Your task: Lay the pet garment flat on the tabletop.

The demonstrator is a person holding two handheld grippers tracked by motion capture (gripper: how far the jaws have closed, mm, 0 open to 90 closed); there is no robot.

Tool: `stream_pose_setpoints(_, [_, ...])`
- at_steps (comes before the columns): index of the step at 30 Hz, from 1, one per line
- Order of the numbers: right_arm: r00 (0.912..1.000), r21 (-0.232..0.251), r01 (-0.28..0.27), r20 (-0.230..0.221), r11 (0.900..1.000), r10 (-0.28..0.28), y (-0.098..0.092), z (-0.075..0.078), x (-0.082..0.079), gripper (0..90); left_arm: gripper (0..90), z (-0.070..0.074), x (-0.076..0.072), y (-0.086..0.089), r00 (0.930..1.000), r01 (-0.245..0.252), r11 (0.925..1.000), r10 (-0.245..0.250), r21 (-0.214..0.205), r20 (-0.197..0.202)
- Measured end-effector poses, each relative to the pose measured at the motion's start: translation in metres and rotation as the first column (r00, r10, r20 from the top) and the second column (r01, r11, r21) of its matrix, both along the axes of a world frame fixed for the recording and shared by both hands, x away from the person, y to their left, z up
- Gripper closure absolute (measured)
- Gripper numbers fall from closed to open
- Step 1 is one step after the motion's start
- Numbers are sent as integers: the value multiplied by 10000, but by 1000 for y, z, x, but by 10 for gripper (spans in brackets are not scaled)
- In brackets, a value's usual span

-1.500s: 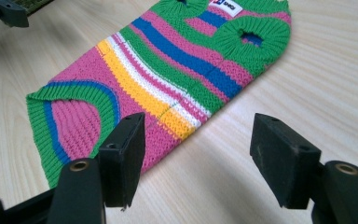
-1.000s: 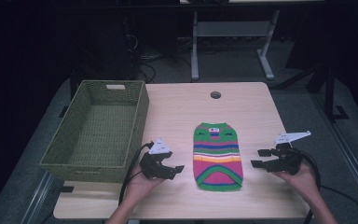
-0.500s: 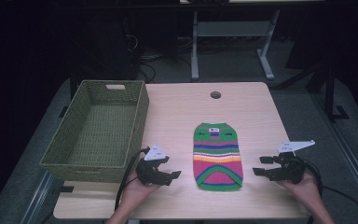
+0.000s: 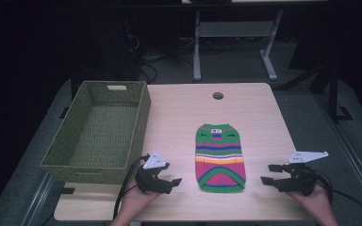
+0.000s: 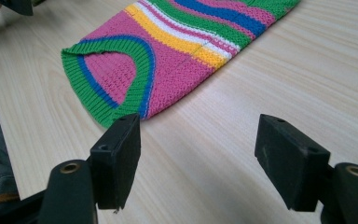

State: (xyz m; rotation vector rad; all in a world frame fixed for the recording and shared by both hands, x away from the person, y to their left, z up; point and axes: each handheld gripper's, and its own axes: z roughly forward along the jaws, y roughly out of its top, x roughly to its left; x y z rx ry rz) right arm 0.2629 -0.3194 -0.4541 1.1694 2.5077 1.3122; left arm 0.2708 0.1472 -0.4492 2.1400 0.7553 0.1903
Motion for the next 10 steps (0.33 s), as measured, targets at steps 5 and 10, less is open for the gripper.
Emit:
stream_pose_setpoints(5, [9998,128,25,196,9999,-28,0,1,-10,288,242,-1,-7,2,9999,111,9998,-111,-185,-14])
stream_pose_setpoints(10, [9975,411,249,658,9988,-276,-3,3,-29,288,236,2,-14,1,9996,123,9996,-117,-240,253])
